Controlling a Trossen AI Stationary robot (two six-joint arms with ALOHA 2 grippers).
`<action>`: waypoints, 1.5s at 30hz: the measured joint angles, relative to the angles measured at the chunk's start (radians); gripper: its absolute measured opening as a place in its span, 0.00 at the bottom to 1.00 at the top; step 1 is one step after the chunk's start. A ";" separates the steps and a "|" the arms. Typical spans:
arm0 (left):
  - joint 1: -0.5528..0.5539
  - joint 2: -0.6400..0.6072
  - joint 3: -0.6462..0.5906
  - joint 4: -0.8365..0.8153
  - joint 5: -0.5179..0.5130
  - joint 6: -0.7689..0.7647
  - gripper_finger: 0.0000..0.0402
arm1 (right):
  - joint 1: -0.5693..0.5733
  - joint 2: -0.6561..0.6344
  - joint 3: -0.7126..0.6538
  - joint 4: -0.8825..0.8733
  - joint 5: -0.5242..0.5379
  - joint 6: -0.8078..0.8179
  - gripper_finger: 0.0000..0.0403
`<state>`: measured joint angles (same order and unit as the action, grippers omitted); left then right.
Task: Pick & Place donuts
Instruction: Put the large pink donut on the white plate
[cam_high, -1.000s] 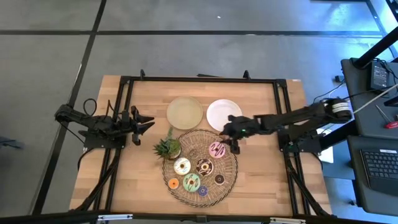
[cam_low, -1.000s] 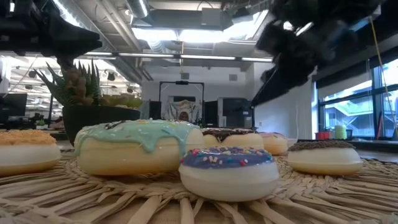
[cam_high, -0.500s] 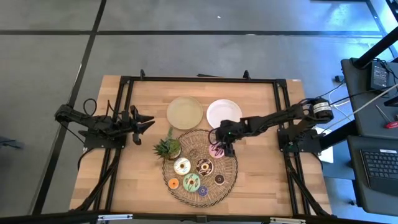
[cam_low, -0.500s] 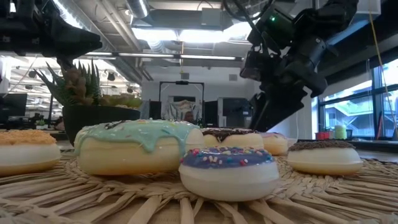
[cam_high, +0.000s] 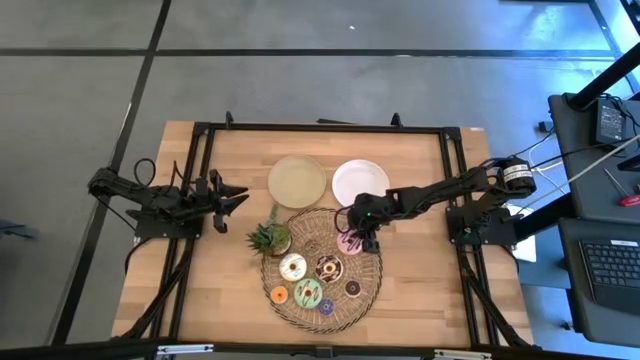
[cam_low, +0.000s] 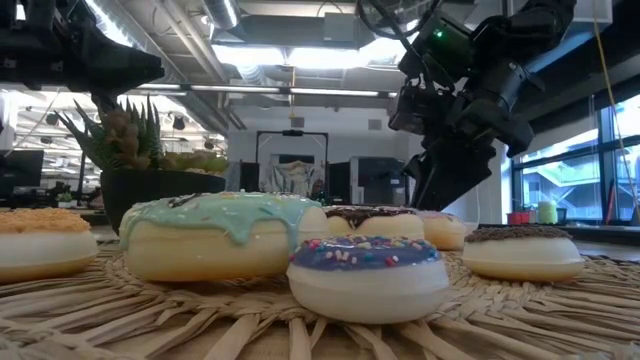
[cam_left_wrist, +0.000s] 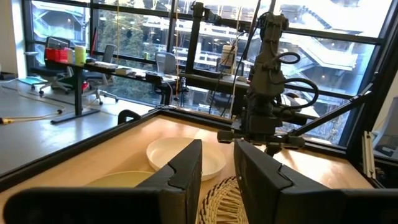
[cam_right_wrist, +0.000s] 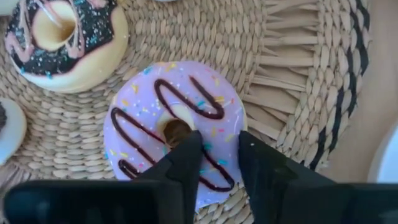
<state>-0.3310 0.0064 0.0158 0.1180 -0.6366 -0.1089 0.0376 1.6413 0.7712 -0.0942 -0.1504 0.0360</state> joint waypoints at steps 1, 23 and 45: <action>0.000 0.000 0.000 -0.002 0.000 0.000 0.22 | 0.000 0.000 0.000 -0.006 -0.002 -0.012 0.23; 0.000 0.000 0.000 -0.026 0.000 -0.010 0.22 | -0.114 -0.107 0.270 -0.437 0.042 -0.069 0.04; 0.000 0.000 0.000 -0.025 -0.001 -0.009 0.21 | -0.593 -0.039 0.133 -0.203 0.025 -0.147 0.04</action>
<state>-0.3312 0.0067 0.0158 0.0930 -0.6373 -0.1177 -0.5553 1.6024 0.9042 -0.2969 -0.1249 -0.1105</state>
